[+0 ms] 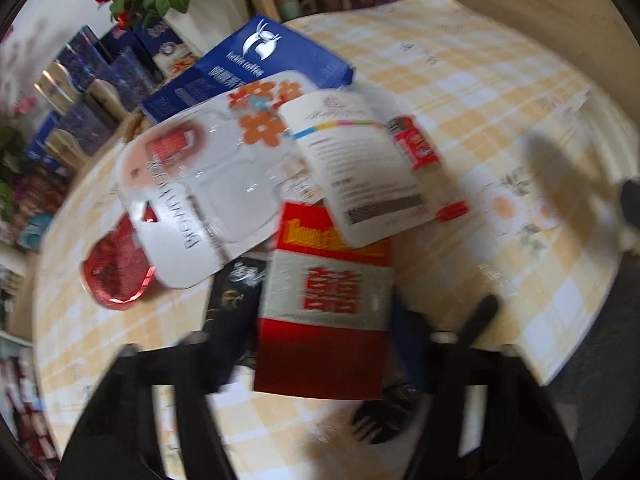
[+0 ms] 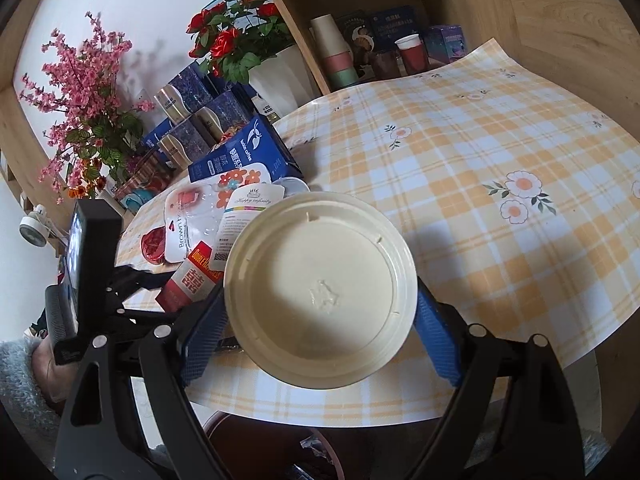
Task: Collect trash
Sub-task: 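Carry the lid and the red pack with both grippers down over the brown bin, then open both grippers over the bin to drop the lid and the red pack, then move both grippers back up toward the remaining trash on the table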
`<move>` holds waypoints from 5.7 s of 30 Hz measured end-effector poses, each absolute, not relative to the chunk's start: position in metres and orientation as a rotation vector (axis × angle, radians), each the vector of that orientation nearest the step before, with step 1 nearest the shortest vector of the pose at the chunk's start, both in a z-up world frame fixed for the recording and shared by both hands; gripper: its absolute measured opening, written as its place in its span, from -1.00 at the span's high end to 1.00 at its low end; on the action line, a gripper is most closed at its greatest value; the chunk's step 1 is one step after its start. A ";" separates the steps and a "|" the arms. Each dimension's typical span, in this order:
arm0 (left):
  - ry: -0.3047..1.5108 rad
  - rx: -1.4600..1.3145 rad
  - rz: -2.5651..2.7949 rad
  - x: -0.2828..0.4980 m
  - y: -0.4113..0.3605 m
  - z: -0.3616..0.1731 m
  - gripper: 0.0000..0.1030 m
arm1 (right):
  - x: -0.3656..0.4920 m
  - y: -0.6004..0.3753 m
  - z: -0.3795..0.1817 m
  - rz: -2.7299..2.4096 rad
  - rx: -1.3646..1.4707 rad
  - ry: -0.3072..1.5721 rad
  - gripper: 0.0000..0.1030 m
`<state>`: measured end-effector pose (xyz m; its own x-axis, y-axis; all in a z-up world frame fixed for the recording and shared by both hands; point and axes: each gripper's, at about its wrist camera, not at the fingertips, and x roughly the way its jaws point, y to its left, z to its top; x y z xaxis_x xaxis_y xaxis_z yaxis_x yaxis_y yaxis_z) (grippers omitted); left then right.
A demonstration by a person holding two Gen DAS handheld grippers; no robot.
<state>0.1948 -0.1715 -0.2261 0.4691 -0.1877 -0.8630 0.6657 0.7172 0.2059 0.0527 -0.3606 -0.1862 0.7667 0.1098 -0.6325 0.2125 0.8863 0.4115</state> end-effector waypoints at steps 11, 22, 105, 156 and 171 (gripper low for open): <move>0.952 0.386 -0.553 0.202 -0.118 -0.173 -0.09 | 0.046 -0.350 -0.180 -0.041 0.483 0.702 -0.66; 0.901 0.206 -0.597 0.129 -0.050 -0.135 -0.09 | 0.025 -0.313 -0.172 0.004 0.404 0.723 -0.66; 0.842 -0.076 -0.274 0.048 0.050 -0.240 -0.86 | 0.011 -0.197 -0.263 0.156 0.104 1.144 -0.88; 0.697 -0.042 -0.303 0.102 0.036 -0.176 -0.86 | 0.106 -0.297 -0.163 0.036 0.224 0.823 -0.81; 0.707 -0.081 -0.309 0.138 0.027 -0.185 -0.86 | 0.214 -0.259 -0.205 -0.054 0.124 0.937 -0.79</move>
